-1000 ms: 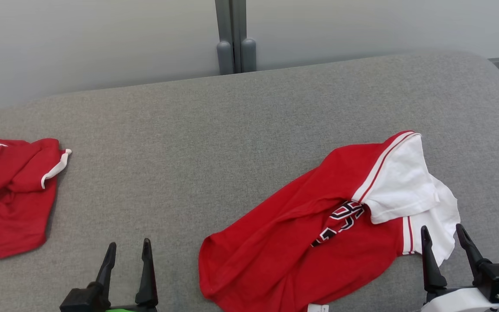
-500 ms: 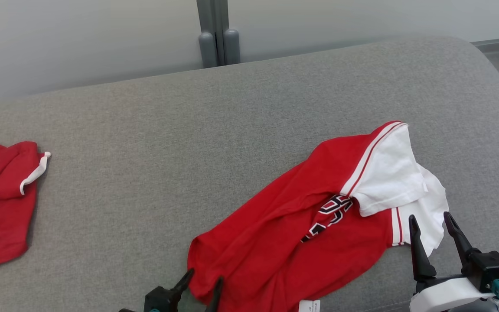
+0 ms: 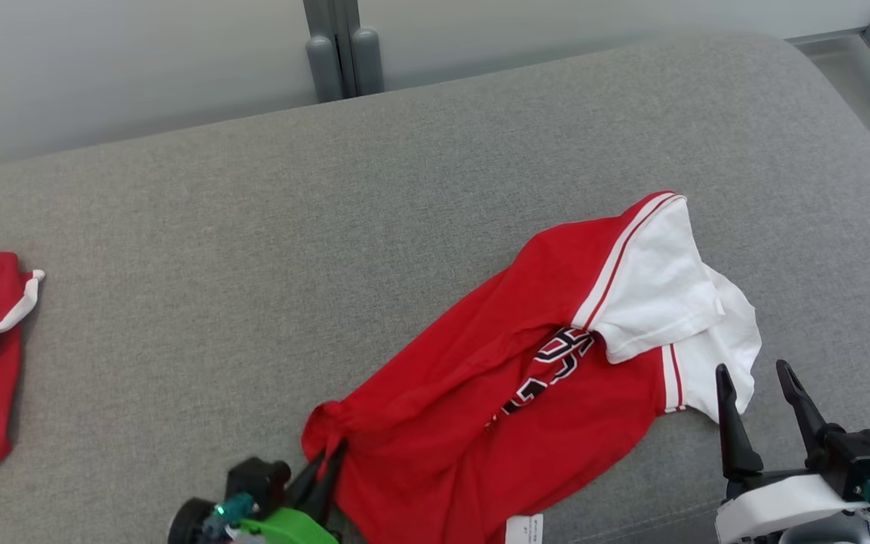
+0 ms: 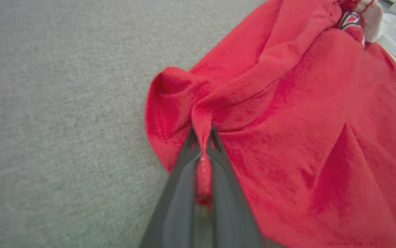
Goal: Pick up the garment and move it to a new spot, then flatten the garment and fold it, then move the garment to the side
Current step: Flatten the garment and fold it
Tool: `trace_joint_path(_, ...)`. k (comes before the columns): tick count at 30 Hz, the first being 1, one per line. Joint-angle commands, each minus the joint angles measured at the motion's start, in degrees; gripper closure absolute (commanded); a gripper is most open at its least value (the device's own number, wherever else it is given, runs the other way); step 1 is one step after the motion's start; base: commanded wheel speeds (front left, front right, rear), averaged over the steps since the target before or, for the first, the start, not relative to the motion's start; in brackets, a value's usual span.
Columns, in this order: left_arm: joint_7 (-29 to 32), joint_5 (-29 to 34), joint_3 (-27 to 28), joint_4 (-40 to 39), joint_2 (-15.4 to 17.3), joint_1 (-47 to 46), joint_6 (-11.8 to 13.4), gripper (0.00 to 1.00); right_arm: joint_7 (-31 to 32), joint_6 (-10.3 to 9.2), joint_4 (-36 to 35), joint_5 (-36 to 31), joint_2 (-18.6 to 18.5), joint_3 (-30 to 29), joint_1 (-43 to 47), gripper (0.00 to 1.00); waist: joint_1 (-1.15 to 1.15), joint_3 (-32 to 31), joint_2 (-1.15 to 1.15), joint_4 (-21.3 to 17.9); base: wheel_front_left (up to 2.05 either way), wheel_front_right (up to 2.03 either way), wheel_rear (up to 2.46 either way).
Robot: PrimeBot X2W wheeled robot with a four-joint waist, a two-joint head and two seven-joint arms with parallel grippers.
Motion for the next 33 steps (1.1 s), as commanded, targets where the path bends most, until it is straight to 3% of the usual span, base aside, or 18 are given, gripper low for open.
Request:
trace_joint_path(1, 0.5, -1.6, 1.0, -1.6, 1.2, -3.0, 0.2, 1.0, -0.2, -0.1, -0.1, 0.7, -0.1, -0.2, -1.0, 0.0, 0.0, 0.9, 0.0, -0.4, 0.0, 0.0, 0.0)
trace_joint_path(4, 4.3, -7.3, 1.0, -6.7, 2.8, -5.9, 0.2, 1.0, -0.2, -0.1, 0.0, 1.0, -0.1, -0.2, -1.6, 0.0, 0.0, 2.0, 0.0, -0.9, 0.0, 0.0, 0.0)
trace_joint_path(8, 11.1, -15.8, 3.8, -15.5, 9.0, -12.2, 0.2, 1.0, -0.2, -0.1, 0.1, 1.5, -0.1, 0.2, -2.7, 0.0, 0.0, 4.0, 0.0, -1.8, 0.0, 0.0, 0.0)
trace_joint_path(9, 13.7, -15.6, 5.8, -17.4, 12.8, -15.8, 0.3, 1.0, -0.2, -0.1, 0.2, 1.8, -0.1, 0.4, -3.5, 0.0, 0.0, 5.3, 0.0, -2.4, 0.0, 0.0, 0.0)
trace_joint_path(11, 15.8, -16.3, 8.0, -17.9, 15.3, -19.7, 0.8, 1.0, -0.2, -0.1, 0.3, 2.2, -0.1, 1.0, -4.3, 0.0, 0.0, 6.6, 0.0, -3.2, 0.0, 0.0, 0.0)
trace_joint_path(12, 17.0, -15.3, 8.7, -17.7, 17.3, -22.0, 1.2, 1.0, -0.2, -0.1, 0.4, 2.4, -0.1, 1.3, -4.7, 0.0, 0.0, 7.4, 0.0, -3.8, 0.0, 0.0, 0.0)
trace_joint_path(19, 25.4, -16.3, 10.4, -11.0, 23.6, -32.3, 1.1, 1.0, -0.2, -0.1, 1.0, 4.4, -0.1, 2.7, -7.9, 0.0, 0.0, 12.1, 0.0, -8.1, 0.0, 0.0, 0.0)
trace_joint_path(27, 20.4, -13.7, 10.2, -1.4, 26.6, -39.4, 0.6, 1.0, -0.2, -0.1, 1.4, 5.9, -0.1, 3.4, -9.4, 0.0, 0.0, 15.3, 0.0, -10.5, 0.0, 0.0, 0.0)
trace_joint_path(28, 19.1, -13.0, 9.9, -0.4, 26.8, -39.8, 0.6, 0.95, -0.2, -0.1, 1.5, 6.0, -0.1, 3.4, -9.3, 0.0, 0.0, 15.3, 0.0, -10.5, 0.0, 0.0, 0.0)
trace_joint_path(29, 17.1, -12.5, 10.0, 0.8, 26.4, -40.1, 0.7, 0.61, -0.2, -0.09, 1.7, 5.9, -0.1, 3.2, -9.2, 0.0, 0.0, 15.1, 0.0, -10.3, 0.0, 0.0, 0.0)
trace_joint_path(30, 15.6, -12.3, 10.2, 1.9, 25.9, -40.3, 0.9, 0.0, -0.2, -0.1, 1.8, 5.8, -0.1, 3.1, -9.0, 0.0, 0.0, 14.8, 0.0, -10.2, 0.0, 0.0, 0.0)
trace_joint_path(33, 11.1, -11.2, 9.8, 5.0, 24.7, -40.5, 1.5, 0.0, -0.2, -0.1, 2.2, 5.2, -0.1, 2.6, -8.7, 0.0, 0.0, 13.2, 0.0, -9.2, 0.0, 0.0, 0.0)
